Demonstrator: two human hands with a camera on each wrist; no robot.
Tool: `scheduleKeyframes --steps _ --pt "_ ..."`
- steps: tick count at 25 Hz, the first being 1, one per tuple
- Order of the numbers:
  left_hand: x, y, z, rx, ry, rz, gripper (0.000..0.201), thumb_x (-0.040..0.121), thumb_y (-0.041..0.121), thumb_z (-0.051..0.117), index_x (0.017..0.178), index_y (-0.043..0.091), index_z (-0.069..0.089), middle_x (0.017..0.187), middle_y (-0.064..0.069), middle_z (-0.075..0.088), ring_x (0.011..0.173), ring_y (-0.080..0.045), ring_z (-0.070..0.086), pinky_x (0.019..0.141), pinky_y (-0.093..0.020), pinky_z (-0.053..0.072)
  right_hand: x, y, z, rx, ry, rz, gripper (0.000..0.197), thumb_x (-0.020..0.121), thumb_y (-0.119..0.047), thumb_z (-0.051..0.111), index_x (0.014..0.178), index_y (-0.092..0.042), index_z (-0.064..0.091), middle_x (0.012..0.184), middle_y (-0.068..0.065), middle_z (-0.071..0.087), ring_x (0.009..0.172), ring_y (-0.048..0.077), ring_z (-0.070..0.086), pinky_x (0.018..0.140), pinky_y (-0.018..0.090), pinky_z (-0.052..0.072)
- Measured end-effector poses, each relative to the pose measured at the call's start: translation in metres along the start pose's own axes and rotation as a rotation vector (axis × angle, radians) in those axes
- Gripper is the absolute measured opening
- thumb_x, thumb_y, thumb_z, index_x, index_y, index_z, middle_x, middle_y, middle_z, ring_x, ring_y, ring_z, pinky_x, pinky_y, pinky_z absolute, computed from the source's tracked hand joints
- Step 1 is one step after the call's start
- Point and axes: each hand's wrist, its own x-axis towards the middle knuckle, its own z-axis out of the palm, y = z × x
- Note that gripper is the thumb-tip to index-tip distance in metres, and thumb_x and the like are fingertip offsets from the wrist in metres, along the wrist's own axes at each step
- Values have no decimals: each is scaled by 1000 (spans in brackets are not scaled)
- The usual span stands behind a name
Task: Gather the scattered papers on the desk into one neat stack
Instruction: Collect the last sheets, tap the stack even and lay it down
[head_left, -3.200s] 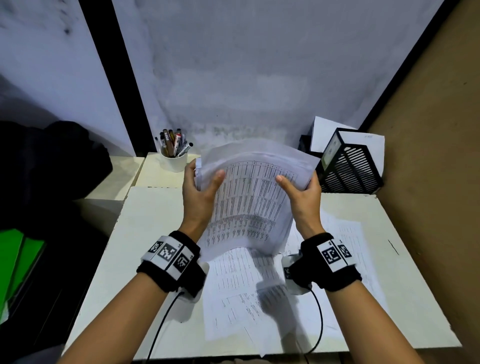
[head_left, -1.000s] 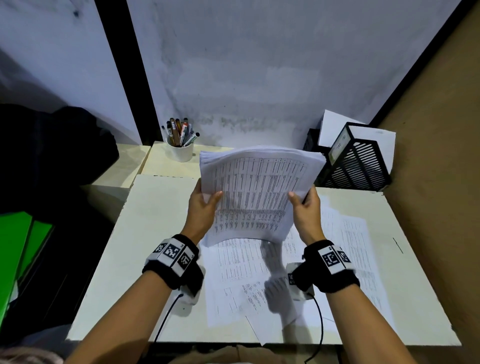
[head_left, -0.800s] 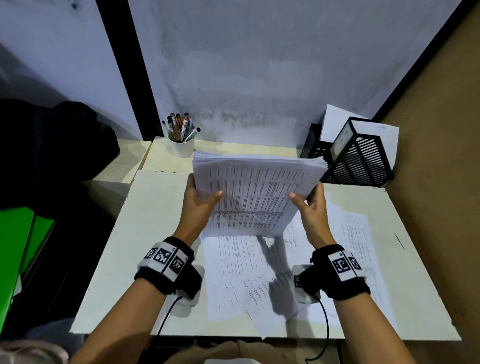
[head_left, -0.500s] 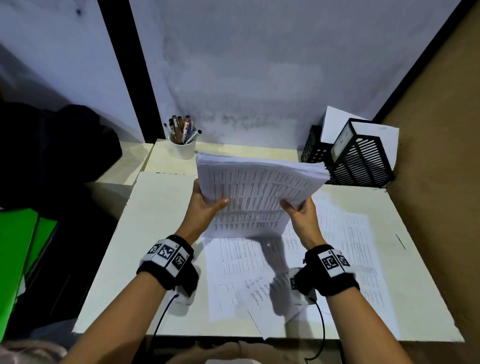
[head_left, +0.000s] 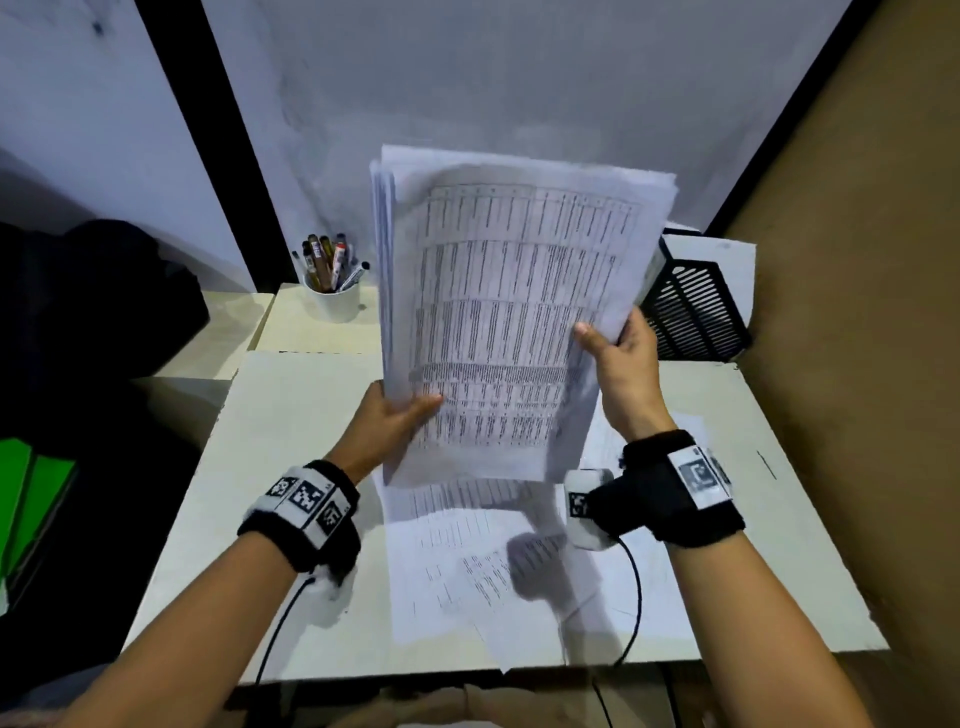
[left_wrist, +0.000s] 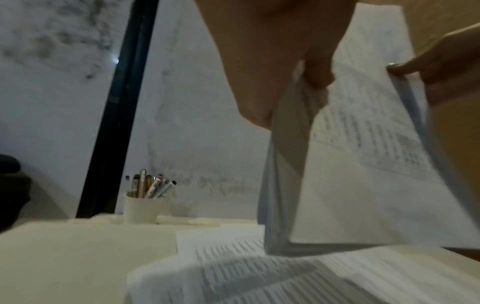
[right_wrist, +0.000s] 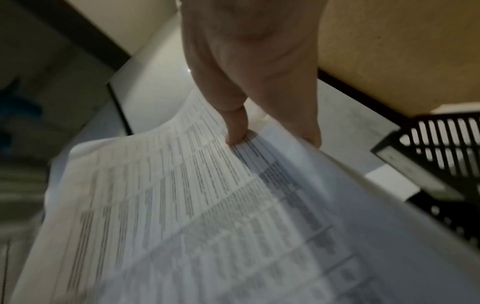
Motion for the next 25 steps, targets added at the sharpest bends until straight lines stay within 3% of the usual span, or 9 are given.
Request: scheduleKeyframes --steps 3,5,8,11,14,17,19,22,25 --pt "-5 -21 17 100 117 18 13 85 21 63 76 14 56 63 2 55 58 -12 50 56 -20 43 4 30 -22 -243 -57 105 43 87 -8 60 127 -7 44 118 3 55 100 11 55 82 18 48" --pt "-9 -37 22 128 193 -42 24 86 13 61 65 12 48 60 -5 45 58 -16 36 51 -25 30 4 72 -72 -380 3 313 50 85 -23 65 128 -9 44 131 11 48 106 21 52 83 28 43" --pt "-20 -61 18 174 261 -168 22 86 11 60 67 7 49 58 -6 45 59 -18 35 51 -29 27 -9 142 -170 -567 198 706 90 52 -59 78 118 -5 51 134 24 49 106 33 58 87 38 47" --pt "-30 -77 10 198 293 -249 31 80 20 66 59 11 45 53 -5 40 54 -18 33 51 -29 26 -26 173 -236 -847 287 936 83 74 -47 69 135 0 38 141 26 38 128 42 40 106 49 35" --pt "-33 -86 12 222 334 -279 35 75 26 64 53 13 40 51 -6 38 53 -18 32 52 -30 27 -30 169 -234 -854 333 990 83 78 -44 68 136 2 32 137 26 42 122 42 45 99 49 42" --pt "-32 -94 18 248 322 -308 37 85 15 61 54 11 40 53 -8 40 53 -19 36 51 -32 29 -20 176 -203 -820 199 961 75 75 -46 69 124 6 47 118 20 58 104 38 57 84 39 49" --pt "-34 -96 20 261 320 -310 36 86 13 59 55 10 40 52 -8 41 52 -19 36 49 -30 30 -17 180 -182 -949 143 931 79 72 -53 67 126 1 48 130 22 50 118 38 49 97 43 43" --pt "-36 -101 18 262 346 -323 36 86 12 59 55 10 40 51 -7 40 51 -19 35 48 -28 28 -16 183 -169 -1084 200 908 99 70 -57 68 142 -8 20 147 22 19 134 40 25 106 52 30" --pt "-37 -106 18 246 361 -336 35 86 13 60 57 9 40 54 -9 40 51 -18 34 48 -28 28 -20 188 -160 -1016 196 936 112 67 -49 76 146 -9 7 150 22 19 133 43 32 104 52 35"
